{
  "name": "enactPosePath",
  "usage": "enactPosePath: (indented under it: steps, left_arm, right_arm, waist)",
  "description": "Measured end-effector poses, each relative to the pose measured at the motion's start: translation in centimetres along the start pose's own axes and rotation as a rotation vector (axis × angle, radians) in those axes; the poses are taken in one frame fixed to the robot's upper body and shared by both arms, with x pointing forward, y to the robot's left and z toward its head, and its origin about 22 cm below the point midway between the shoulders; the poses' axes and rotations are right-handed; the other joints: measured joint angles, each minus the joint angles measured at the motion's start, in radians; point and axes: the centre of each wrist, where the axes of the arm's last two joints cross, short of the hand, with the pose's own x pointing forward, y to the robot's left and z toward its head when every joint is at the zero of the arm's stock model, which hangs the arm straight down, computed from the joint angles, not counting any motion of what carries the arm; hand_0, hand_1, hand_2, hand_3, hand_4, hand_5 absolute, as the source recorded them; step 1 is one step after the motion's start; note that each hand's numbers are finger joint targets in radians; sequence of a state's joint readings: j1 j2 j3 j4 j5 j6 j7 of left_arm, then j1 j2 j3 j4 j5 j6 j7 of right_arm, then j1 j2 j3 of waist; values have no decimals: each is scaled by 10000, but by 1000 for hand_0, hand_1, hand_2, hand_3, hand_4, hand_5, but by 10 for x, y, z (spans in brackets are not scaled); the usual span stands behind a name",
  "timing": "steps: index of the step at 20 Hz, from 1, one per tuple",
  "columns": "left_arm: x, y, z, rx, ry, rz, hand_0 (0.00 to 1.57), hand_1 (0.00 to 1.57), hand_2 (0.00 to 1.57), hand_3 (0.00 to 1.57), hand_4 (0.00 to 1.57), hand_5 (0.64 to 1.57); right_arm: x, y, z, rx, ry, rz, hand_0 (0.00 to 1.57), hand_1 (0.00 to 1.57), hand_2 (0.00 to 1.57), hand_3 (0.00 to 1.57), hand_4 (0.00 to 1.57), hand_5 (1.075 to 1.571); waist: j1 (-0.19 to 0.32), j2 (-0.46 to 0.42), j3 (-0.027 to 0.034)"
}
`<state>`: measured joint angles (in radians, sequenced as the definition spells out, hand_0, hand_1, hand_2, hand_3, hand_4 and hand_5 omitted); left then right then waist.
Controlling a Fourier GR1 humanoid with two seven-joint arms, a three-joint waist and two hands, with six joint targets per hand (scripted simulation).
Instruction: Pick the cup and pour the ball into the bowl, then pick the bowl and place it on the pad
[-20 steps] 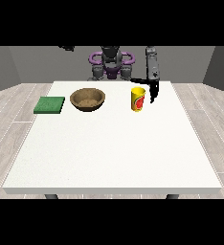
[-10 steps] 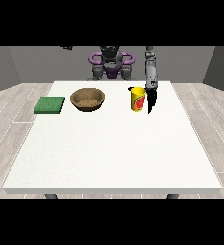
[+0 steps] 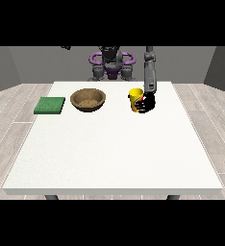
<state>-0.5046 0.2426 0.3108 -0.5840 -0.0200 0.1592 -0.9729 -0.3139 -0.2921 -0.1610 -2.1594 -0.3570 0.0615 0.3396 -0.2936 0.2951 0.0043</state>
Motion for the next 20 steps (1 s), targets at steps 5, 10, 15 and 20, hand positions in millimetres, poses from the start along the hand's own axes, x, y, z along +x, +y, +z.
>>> enactPosePath:
  steps: [5, 10, 15, 20]
  left_arm:
    - [3, -18, -3, -597, 317, -941, 1345, 1345, 1571, 1571, 1108, 1498]
    - [17, -53, -20, -1657, 411, -2168, 1384, 1384, 1571, 1571, 1105, 1524]
    - [39, -84, -52, -1799, -41, -4362, 1425, 1425, 1571, 1571, 1010, 1558]
    - [54, -97, -78, -1633, -210, -6145, 1415, 1415, 1571, 1571, 971, 1562]
  right_arm:
    - [-17, -20, 7, -350, 779, -226, 0, 0, 0, 0, 177, 1558]
    - [-35, -33, 6, -945, 1575, -262, 0, 0, 0, 0, 237, 1558]
    - [-44, -34, 0, -804, 1679, -399, 0, 0, 0, 0, 275, 1560]
    - [-45, -34, -5, -469, 1542, -530, 0, 0, 0, 0, 319, 1563]
  waist:
    - [235, -848, -15]
    - [750, -1667, -28]
    - [560, -1755, -21]
    - [248, -1630, -30]
